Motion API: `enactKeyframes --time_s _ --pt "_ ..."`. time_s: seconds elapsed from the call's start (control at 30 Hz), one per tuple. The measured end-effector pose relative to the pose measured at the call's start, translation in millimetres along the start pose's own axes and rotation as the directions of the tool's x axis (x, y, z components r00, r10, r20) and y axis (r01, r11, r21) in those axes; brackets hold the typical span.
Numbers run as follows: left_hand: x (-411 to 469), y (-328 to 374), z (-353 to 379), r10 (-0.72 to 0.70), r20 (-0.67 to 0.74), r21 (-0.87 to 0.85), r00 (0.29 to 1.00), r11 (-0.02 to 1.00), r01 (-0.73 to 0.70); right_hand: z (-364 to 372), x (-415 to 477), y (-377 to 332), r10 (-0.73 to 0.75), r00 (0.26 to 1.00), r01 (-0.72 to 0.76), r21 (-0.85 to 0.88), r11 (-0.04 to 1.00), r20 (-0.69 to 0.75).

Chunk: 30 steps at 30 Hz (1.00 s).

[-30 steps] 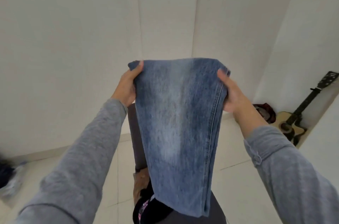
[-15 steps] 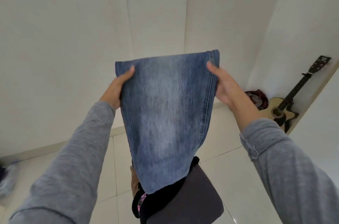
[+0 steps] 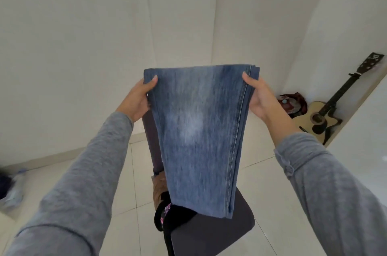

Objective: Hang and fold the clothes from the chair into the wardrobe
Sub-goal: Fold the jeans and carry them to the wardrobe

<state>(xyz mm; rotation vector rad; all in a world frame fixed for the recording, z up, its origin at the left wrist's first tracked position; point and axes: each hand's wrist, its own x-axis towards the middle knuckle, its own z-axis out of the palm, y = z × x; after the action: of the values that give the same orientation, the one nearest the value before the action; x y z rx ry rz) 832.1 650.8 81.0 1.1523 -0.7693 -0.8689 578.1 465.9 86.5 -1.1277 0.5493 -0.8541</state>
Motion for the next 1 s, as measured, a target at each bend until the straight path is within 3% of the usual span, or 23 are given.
enactKeyframes --time_s 0.07,0.17,0.3,0.37,0.47,0.57,0.67,0.73,0.87,1.0 --pt "0.9 -17.9 -2.4 -0.105 -0.080 0.184 0.991 0.976 0.119 2.5 -2.9 1.7 0.088 0.996 -0.083 -0.142 0.986 0.031" --pt "9.0 -49.7 -10.2 -0.106 -0.312 0.266 0.944 0.944 0.194 -2.3 -5.6 22.8 0.158 0.973 -0.214 -0.393 0.894 -0.171" --pt "10.7 -72.9 -3.8 -0.162 -0.443 0.224 0.882 0.932 0.284 -13.8 -18.4 47.3 0.158 0.917 -0.298 -0.363 0.883 -0.367" --pt "11.1 -76.3 3.1 -0.176 -0.405 0.131 0.897 0.960 0.248 -17.9 -24.1 44.4 0.144 0.913 -0.265 -0.285 0.921 -0.383" --pt "9.7 -70.1 12.5 -0.118 -0.234 0.009 0.965 0.992 0.123 -28.5 -32.1 33.3 0.153 0.943 -0.226 -0.230 0.947 -0.295" --pt "7.6 -66.2 25.8 -0.101 -0.015 0.065 0.995 0.993 0.102 -34.3 -38.2 34.1 0.150 0.953 -0.202 -0.182 0.962 -0.264" --pt "4.7 -65.5 45.5 -0.167 0.170 0.109 0.971 0.983 0.150 -32.0 -35.0 39.0 0.102 0.924 -0.174 -0.168 0.970 -0.368" --pt "3.6 -67.6 59.5 -0.178 0.174 0.145 0.969 0.978 0.153 -33.7 -29.1 40.8 0.059 0.876 -0.146 -0.147 0.978 -0.479" --pt "6.6 -79.3 78.9 -0.134 0.028 0.098 0.991 0.987 0.131 -38.6 -29.2 48.6 0.010 0.811 -0.071 -0.082 0.994 -0.585" --pt "7.6 -89.0 86.9 -0.163 -0.019 -0.052 0.986 0.985 0.162 -38.8 -41.2 55.0 -0.014 0.838 -0.082 -0.152 0.985 -0.545"
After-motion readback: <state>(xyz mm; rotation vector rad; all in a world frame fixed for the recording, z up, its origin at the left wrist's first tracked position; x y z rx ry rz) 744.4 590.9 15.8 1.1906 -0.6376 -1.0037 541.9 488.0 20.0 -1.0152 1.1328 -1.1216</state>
